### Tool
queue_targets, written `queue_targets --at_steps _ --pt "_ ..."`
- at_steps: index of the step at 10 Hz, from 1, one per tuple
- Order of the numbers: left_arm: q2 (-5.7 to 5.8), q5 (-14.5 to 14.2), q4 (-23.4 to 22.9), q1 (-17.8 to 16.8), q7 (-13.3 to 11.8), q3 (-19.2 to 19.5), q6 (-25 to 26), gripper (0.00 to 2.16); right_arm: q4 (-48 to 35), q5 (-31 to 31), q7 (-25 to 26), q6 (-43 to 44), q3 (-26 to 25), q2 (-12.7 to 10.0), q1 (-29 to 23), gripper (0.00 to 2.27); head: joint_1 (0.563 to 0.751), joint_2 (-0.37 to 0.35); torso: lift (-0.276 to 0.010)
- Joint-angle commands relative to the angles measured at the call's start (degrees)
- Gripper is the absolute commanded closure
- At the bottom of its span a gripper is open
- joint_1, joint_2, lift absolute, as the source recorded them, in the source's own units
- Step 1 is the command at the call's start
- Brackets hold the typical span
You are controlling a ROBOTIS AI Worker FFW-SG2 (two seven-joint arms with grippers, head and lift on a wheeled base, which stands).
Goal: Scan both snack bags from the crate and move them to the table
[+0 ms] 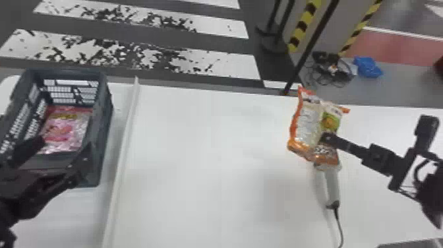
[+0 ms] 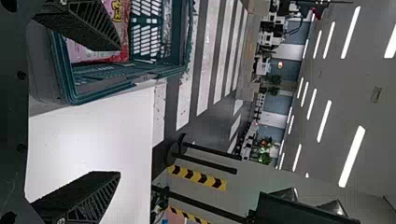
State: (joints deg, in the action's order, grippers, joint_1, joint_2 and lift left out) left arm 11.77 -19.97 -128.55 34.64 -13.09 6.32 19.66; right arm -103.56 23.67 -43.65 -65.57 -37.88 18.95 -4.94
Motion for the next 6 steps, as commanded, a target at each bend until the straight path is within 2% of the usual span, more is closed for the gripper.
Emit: queue_targets --at_steps 1,3,4,6 --pt "0.01 0.0 0.2 0.0 0.0 -0.1 0.0 0.04 3.4 1.5 3.1 2.8 -4.2 -0.2 1.4 2.12 0.695 -0.26 -0.087" --pt "0.01 0.3 0.5 0.0 0.0 -0.3 0.0 0.04 9.0 1.6 8.2 8.8 -8.4 -0.3 3.0 2.12 0.695 -0.342 -0.087" --pt "0.01 0.3 0.6 0.0 0.0 -0.4 0.0 0.04 12.3 4.5 13.3 14.8 -9.9 -0.6 3.0 2.12 0.695 -0.35 -0.087" --pt "0.18 0.3 0.4 0.0 -0.1 -0.7 -0.5 0.04 17.8 4.9 20.9 22.2 -10.6 -0.7 3.0 2.12 0.695 -0.35 -0.087"
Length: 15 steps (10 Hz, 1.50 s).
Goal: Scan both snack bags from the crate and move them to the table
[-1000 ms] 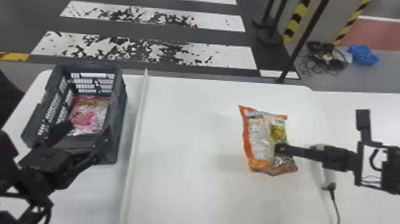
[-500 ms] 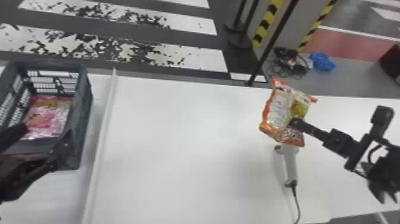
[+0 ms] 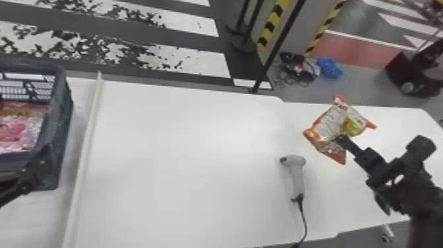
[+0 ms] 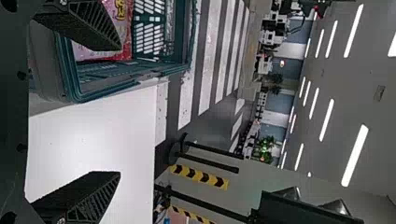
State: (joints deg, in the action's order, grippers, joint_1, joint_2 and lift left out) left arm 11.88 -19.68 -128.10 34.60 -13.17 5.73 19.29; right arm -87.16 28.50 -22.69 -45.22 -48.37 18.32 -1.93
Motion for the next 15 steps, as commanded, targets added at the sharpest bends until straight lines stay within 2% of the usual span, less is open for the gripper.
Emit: queue_targets --at_steps 1,2,5,6,7,8,9,13,15 --pt "0.07 0.0 0.0 0.0 -0.1 -0.1 -0.5 0.04 4.7 0.1 4.6 6.1 0.6 0.0 0.0 2.12 0.695 -0.35 -0.087" --pt "0.16 0.0 0.0 0.0 -0.4 -0.1 -0.5 0.04 9.1 0.1 7.8 8.0 1.0 0.1 1.1 2.12 0.695 -0.35 -0.087" --pt "0.6 -0.4 -0.5 0.0 -0.4 -0.2 -0.5 0.04 22.1 0.0 12.1 18.4 2.0 1.3 4.2 2.12 0.695 -0.35 -0.087" --pt "0.6 -0.4 -0.7 0.0 -0.5 -0.2 -0.5 0.04 26.2 -0.1 13.4 21.0 2.5 2.5 5.4 2.12 0.695 -0.35 -0.087" --pt "0.6 -0.4 -0.7 0.0 -0.7 -0.2 -0.7 0.04 29.5 -0.2 15.2 21.0 2.8 3.6 6.6 1.92 0.695 -0.35 -0.087" --pt "0.51 -0.4 -0.7 -0.1 -0.8 -0.3 -0.7 0.04 29.6 -0.2 17.9 21.4 3.6 3.5 6.6 0.93 0.695 -0.35 -0.087" --pt "0.42 -0.4 -0.7 -0.1 -0.8 -0.5 -0.7 0.04 29.7 -0.4 18.6 21.5 4.5 3.5 6.4 0.0 0.695 -0.35 -0.087" --pt "0.16 -0.2 -0.8 -0.2 -0.7 -1.2 -0.7 0.04 26.8 1.0 19.5 21.7 5.3 3.1 4.4 0.05 0.695 -0.35 -0.087" --pt "0.07 0.0 -0.8 -0.2 -0.6 -1.4 -0.7 0.04 12.7 2.3 19.7 21.9 5.7 -0.8 -2.1 0.05 0.695 -0.35 -0.087"
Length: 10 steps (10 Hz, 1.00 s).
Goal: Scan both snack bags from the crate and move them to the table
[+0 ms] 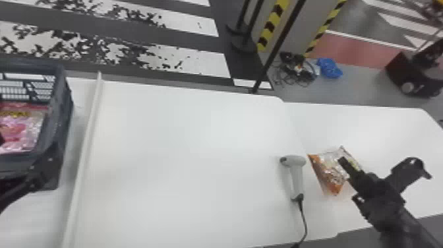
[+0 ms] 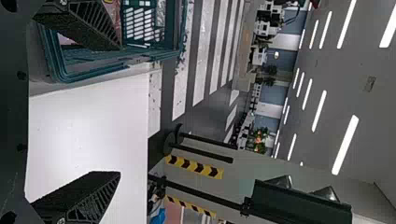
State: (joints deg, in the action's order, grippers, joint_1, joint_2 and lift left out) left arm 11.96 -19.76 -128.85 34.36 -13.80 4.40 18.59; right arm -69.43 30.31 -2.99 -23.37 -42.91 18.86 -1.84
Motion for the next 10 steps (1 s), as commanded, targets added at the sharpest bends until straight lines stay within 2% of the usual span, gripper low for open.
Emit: queue_targets --at_steps 1,3,5,8,10 --pt "-0.1 0.3 0.0 0.0 0.1 -0.4 0.0 0.04 -13.4 0.4 -0.1 0.0 1.5 -3.2 -6.3 0.06 0.695 -0.35 -0.087" --pt "-0.1 0.8 -0.1 -0.2 0.4 -1.2 0.0 0.04 -28.4 -0.2 -0.6 -0.1 5.5 -7.5 -13.8 0.05 0.695 -0.35 -0.087" --pt "-0.28 1.1 0.0 -0.2 0.6 -1.8 0.0 0.04 -39.6 -4.5 -0.6 1.6 12.8 -11.2 -19.5 0.05 0.695 -0.35 -0.087" --pt "-0.71 1.7 0.4 0.0 1.0 -3.0 0.4 0.04 -47.9 -15.5 0.2 12.0 25.6 -17.3 -26.7 0.05 0.695 -0.35 -0.087" --pt "-0.89 2.4 0.4 0.0 1.8 -4.1 0.5 0.04 -48.8 -22.0 1.3 19.7 34.4 -18.4 -30.3 0.05 0.695 -0.251 -0.087"
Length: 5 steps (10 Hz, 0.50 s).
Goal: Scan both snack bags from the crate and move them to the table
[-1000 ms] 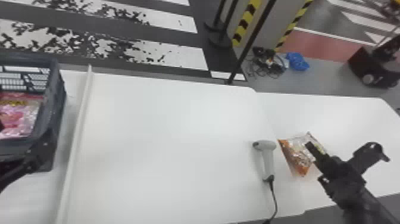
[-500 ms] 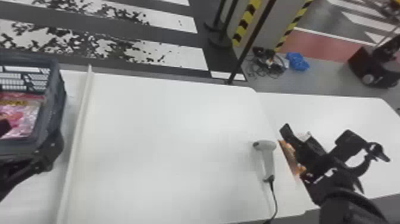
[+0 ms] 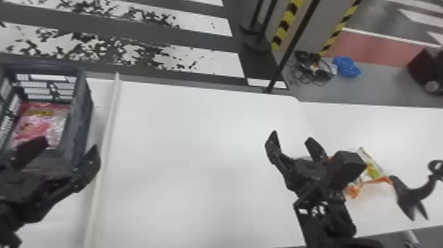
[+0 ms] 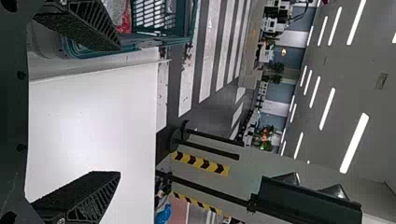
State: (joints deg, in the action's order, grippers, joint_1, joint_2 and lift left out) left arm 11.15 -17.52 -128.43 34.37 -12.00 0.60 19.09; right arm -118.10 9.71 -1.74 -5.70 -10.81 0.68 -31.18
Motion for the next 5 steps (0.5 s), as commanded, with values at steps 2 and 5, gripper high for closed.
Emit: queue_targets --at_steps 2,5 --pt "-0.08 0.2 0.2 0.1 1.1 -1.2 0.6 0.04 -0.2 -3.8 0.9 4.9 7.6 -0.4 -3.5 0.05 0.695 -0.18 -0.087" --pt "-0.16 0.4 1.4 0.4 4.3 -2.7 0.4 0.04 1.3 -6.5 2.9 9.3 12.3 -0.6 -5.2 0.05 0.695 -0.107 -0.087"
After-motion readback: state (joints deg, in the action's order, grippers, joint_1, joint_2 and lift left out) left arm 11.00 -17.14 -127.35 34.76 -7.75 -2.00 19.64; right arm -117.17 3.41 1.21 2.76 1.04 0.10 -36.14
